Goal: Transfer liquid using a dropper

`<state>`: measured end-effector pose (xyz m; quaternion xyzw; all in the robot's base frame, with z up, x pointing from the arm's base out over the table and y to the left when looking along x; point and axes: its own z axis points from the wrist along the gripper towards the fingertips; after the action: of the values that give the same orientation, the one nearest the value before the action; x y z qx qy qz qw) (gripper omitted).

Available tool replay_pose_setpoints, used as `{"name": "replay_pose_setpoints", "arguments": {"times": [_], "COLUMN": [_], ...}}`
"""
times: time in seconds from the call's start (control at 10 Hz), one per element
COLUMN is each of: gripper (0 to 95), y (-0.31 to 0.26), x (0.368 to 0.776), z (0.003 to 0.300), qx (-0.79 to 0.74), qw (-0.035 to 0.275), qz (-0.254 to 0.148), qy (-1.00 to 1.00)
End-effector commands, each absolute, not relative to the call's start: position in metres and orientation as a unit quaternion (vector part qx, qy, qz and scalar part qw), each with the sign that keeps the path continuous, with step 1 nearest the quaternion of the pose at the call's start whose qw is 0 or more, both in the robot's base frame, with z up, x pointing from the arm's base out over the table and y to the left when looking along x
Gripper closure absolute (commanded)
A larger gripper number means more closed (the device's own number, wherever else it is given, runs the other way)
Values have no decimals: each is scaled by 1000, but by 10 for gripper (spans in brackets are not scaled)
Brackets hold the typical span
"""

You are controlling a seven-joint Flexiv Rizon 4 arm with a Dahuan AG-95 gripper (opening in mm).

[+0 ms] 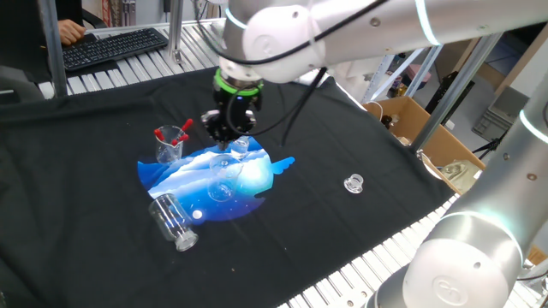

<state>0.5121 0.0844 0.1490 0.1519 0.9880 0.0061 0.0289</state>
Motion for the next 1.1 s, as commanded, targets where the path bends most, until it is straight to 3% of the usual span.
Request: {"name": "replay_pose_setpoints", "arguments": {"times": [0.1,0.3,0.4,0.5,1.0,1.1], "gripper": [950,950,760,950,950,760], "y": [94,108,112,114,118,121], "x": [519,529,532,537,560,562], "z": [150,149,149,149,141,142], "qx": [163,185,191,191,184,187], "qw": [29,29,28,25,29,29], "qz": [6,6,6,7,2,1], "qy": [986,982,981,981,982,982]}}
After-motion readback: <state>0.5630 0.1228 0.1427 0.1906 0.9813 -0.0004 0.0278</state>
